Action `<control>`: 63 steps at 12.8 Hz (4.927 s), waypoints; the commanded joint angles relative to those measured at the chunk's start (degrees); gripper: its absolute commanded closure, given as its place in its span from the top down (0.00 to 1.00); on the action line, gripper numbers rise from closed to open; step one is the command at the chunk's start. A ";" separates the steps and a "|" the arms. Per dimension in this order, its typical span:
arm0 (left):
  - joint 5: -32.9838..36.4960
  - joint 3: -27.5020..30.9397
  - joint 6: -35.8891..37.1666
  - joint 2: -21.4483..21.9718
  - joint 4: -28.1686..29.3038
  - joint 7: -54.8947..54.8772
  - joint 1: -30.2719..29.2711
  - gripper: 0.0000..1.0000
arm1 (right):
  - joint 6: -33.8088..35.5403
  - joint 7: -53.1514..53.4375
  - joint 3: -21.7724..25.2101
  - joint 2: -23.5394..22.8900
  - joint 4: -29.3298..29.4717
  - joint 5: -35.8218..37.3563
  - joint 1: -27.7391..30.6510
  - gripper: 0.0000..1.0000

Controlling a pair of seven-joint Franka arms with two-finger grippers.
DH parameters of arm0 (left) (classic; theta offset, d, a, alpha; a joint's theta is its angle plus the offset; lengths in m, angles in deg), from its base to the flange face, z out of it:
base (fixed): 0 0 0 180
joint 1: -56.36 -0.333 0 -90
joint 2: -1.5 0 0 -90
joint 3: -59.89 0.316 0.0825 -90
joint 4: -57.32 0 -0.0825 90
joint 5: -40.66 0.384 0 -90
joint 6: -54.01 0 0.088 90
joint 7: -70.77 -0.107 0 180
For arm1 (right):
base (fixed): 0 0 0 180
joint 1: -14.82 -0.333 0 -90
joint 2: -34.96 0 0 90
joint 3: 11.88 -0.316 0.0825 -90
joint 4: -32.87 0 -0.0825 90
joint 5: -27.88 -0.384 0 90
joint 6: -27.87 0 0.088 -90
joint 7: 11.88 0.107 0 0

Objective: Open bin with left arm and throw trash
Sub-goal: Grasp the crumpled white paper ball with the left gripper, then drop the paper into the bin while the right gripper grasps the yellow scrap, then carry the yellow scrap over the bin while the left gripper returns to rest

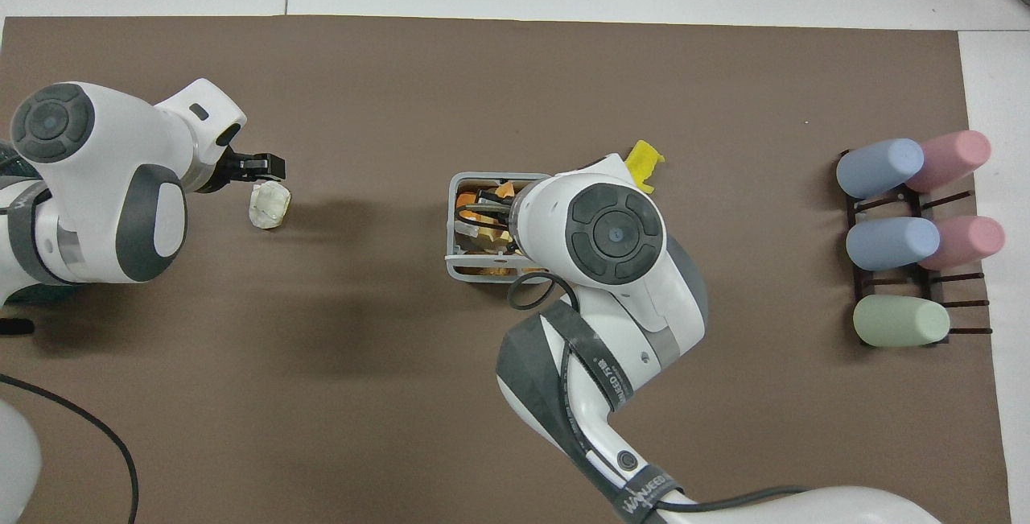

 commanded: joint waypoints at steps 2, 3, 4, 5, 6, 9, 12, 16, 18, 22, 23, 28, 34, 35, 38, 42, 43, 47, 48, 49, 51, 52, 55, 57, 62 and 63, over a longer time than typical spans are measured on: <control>1.17 -0.28 -8.54 -1.49 5.52 -0.80 -0.63 0.71 | 1.15 0.45 -0.21 -1.06 2.27 -1.05 0.02 1.00; 1.17 -0.28 -9.87 -1.59 6.67 -0.80 -0.72 0.69 | 1.24 0.54 -0.21 -1.06 2.27 -1.05 -0.07 1.00; 1.17 -0.28 -9.88 -1.50 7.20 -0.80 -0.72 0.63 | 1.15 0.89 -0.21 -1.06 2.27 -1.05 -0.24 1.00; 1.17 -0.28 -9.88 -1.33 8.07 -0.80 -0.72 0.57 | 1.24 0.98 -0.21 -1.06 2.27 -1.05 -0.24 1.00; 1.17 -0.19 -9.88 -1.24 8.34 -0.80 -1.24 0.48 | 1.15 0.98 -0.21 -1.06 2.27 -1.05 -0.16 1.00; 1.17 -0.28 -9.35 -1.41 7.56 -0.71 -1.25 0.10 | 1.15 0.89 -0.21 -1.06 2.27 -0.96 -0.24 1.00; 1.17 -0.28 -7.26 -1.68 4.85 -0.63 -0.37 0.00 | 0.89 0.80 -0.21 -1.06 2.27 -0.96 -0.16 1.00; 1.17 -0.28 0.30 -3.08 -3.15 -0.01 1.30 0.00 | 0.89 0.80 -0.21 -1.06 2.27 -0.87 -0.24 1.00; 1.17 -0.28 2.50 -3.17 -5.62 0.08 2.26 0.00 | 0.80 0.80 -0.21 -1.06 2.35 -0.87 -0.16 1.00; 1.08 -0.37 5.23 -3.08 -8.87 3.67 4.72 0.00 | 0.19 -0.68 -0.21 -1.32 2.44 -0.08 1.07 1.00; 1.08 -0.37 6.02 -3.08 -9.75 4.90 5.52 0.00 | 0.01 -2.43 -0.03 -1.41 2.36 0.09 1.51 1.00; 0.55 -0.54 9.36 -3.26 -15.19 15.17 11.75 0.00 | -1.57 -15.61 -0.03 -3.25 1.83 0.09 11.33 1.00; -0.32 -0.98 9.54 -3.44 -17.05 28.37 22.03 0.00 | -10.52 -21.77 0.06 -9.58 -1.15 0.09 17.59 1.00; -0.50 -0.98 9.54 -3.35 -17.05 29.68 23.35 0.00 | -12.80 -22.74 0.06 -10.37 -2.20 0.09 18.03 1.00; -0.50 -0.98 9.63 -3.35 -16.79 31.80 26.78 0.00 | -13.88 -23.28 0.14 -10.46 -4.50 0.27 17.95 1.00; -0.50 -0.89 9.63 -3.17 -17.05 32.86 27.41 0.69 | -14.58 -23.28 0.14 -10.46 -5.46 1.24 18.04 0.04; -0.41 -0.89 10.24 -2.91 -17.14 32.69 27.23 0.76 | -14.58 -23.28 0.06 -10.46 -5.47 1.32 18.04 0.00; -0.33 -0.28 16.73 -2.82 -21.87 32.16 25.83 0.89 | -14.50 -23.28 0.14 -10.46 -5.47 1.33 18.04 0.00; -0.15 -0.28 19.36 -2.73 -23.11 32.07 23.65 0.88 | -14.50 -23.28 0.14 -10.46 -5.29 1.33 18.04 0.00; -0.15 -0.54 21.91 -2.65 -24.68 30.85 21.19 0.87 | -14.41 -23.19 0.06 -9.94 -5.12 1.33 18.04 0.00; -0.24 -0.37 28.67 -2.64 -28.64 23.15 15.66 0.85 | -12.92 -22.67 0.06 -7.40 -4.59 1.24 17.77 0.00; -0.15 -0.02 31.14 -2.64 -30.31 19.45 13.28 0.85 | -11.43 -22.66 -0.03 -6.08 -4.33 1.15 17.60 0.00; 0.03 0.16 36.33 -1.42 -31.03 7.15 4.15 0.85 | -4.76 -20.83 -0.30 -4.05 -0.30 0.45 14.71 0.00; 0.11 0.16 40.03 -0.02 -31.03 0.36 -0.26 0.84 | -1.94 -18.10 -0.56 -3.96 2.61 0.36 11.99 0.00; 3.45 -0.37 45.92 7.10 -30.50 -0.10 -1.16 0.84 | 1.05 -10.98 -0.56 -3.70 4.29 0.18 4.78 0.00; 3.37 -0.45 46.19 7.81 -30.24 -0.10 -1.16 0.86 | 2.54 -10.89 -0.56 -3.26 4.20 0.18 3.63 0.00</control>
